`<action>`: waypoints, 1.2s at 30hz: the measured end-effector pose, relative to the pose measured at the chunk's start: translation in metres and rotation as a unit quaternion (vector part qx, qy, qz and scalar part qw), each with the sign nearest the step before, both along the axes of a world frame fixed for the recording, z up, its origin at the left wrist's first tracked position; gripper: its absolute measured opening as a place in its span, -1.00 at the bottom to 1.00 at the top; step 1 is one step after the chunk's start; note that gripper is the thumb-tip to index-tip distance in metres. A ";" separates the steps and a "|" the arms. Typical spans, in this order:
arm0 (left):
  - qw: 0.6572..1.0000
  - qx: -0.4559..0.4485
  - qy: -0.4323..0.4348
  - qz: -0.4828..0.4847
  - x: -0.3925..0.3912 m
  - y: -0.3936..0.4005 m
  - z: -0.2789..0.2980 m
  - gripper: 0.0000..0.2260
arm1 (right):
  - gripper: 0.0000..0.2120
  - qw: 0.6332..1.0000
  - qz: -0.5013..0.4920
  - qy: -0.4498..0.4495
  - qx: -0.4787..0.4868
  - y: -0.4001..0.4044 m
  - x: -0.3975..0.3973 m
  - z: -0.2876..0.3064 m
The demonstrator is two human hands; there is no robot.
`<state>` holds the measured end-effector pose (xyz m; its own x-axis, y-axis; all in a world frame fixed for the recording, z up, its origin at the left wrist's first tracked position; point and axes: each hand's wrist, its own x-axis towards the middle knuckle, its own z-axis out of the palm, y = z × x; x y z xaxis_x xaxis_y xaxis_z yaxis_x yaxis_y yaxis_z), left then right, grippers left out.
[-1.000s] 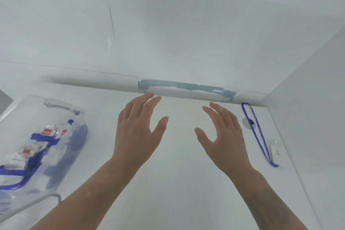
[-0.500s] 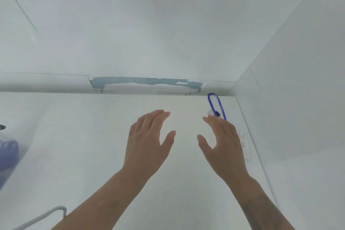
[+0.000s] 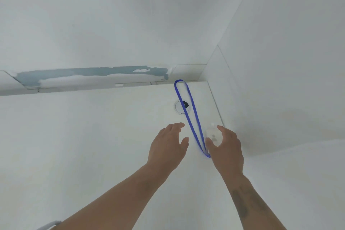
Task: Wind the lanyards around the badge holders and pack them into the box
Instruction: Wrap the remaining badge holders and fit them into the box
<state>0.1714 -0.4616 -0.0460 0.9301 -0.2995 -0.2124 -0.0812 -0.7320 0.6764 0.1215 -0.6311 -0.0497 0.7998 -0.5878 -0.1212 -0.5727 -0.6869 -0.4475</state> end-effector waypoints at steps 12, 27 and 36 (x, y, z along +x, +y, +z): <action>0.988 0.009 0.155 -0.008 0.006 -0.094 -0.043 -0.69 | -0.34 0.999 -0.030 0.005 0.011 -0.026 0.001 -0.043; 0.942 -0.211 0.233 0.115 0.046 -0.010 0.032 -0.87 | -0.44 0.972 0.049 -0.139 0.182 0.027 0.002 0.024; 0.975 -0.170 0.121 0.080 0.044 0.118 0.126 -0.69 | -0.62 0.926 0.242 -0.157 0.244 0.101 0.058 0.105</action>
<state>0.2157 -0.3438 0.0800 0.9061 -0.2455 -0.3446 0.2074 -0.4522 0.8675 0.1796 -0.5303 0.0556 0.9961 -0.0876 0.0051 -0.0397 -0.5016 -0.8642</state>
